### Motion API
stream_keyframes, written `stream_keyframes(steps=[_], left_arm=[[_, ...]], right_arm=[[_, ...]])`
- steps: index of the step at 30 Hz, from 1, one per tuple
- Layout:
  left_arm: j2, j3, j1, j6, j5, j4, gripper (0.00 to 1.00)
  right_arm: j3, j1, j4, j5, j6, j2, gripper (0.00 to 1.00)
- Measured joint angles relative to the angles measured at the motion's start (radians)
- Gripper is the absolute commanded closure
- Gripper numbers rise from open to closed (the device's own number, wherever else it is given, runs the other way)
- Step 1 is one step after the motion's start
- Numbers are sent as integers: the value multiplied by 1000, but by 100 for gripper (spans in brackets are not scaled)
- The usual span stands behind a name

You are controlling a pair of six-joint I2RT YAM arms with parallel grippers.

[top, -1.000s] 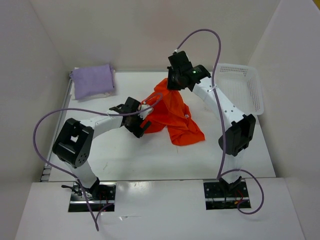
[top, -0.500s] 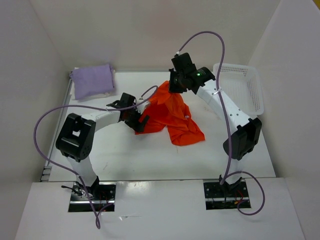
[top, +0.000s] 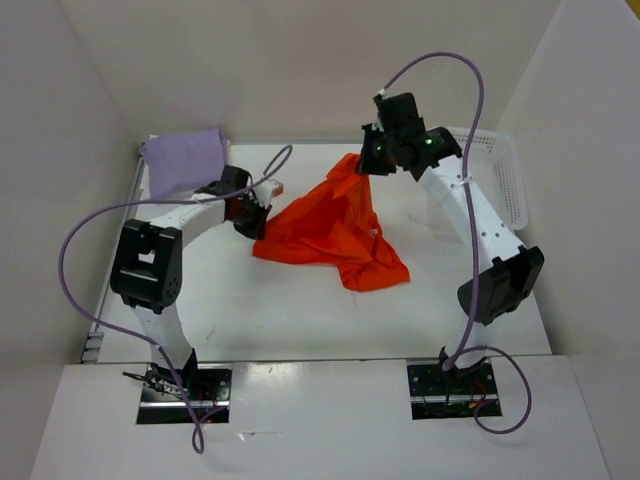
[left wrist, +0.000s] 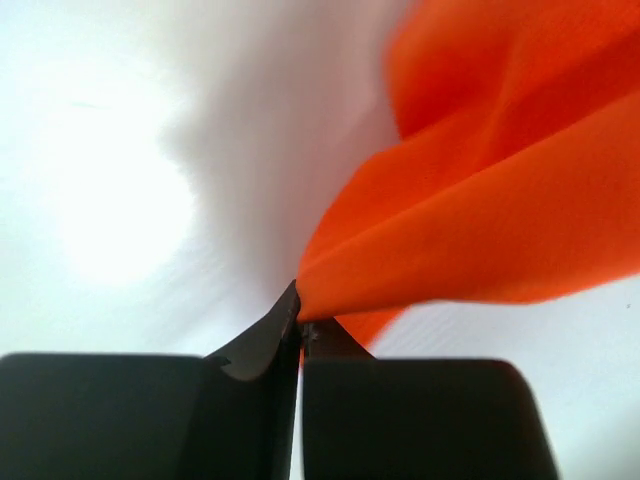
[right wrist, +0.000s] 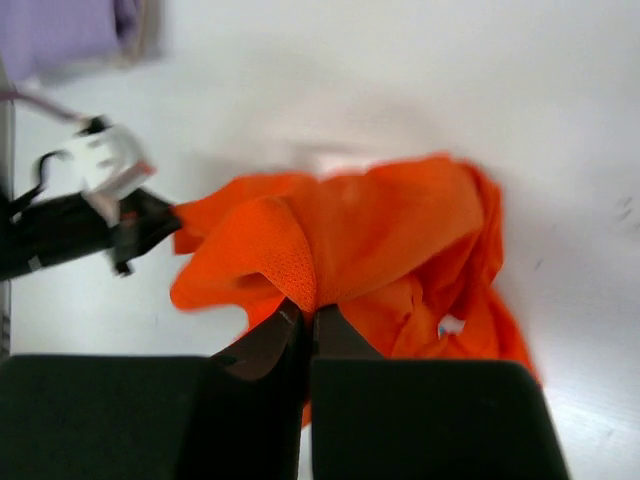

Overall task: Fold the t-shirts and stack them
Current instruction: Flatten out the tshirt

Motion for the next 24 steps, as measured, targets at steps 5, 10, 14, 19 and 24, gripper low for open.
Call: stream_keyframes(steps=[5, 10, 14, 19, 24], left_arm=[[-89, 277, 46, 72, -92, -95, 100], [-225, 493, 45, 154, -171, -114, 100], [-348, 439, 41, 220, -212, -164, 100], [-434, 148, -24, 270, -221, -248, 100], [-375, -37, -91, 258, -173, -336, 100]], right_arm=[[266, -105, -24, -32, -74, 126, 100], [281, -136, -14, -144, -136, 106, 91], [58, -150, -13, -186, -171, 3, 73], [-377, -178, -41, -194, -160, -92, 28], [-528, -185, -56, -121, -88, -29, 26]])
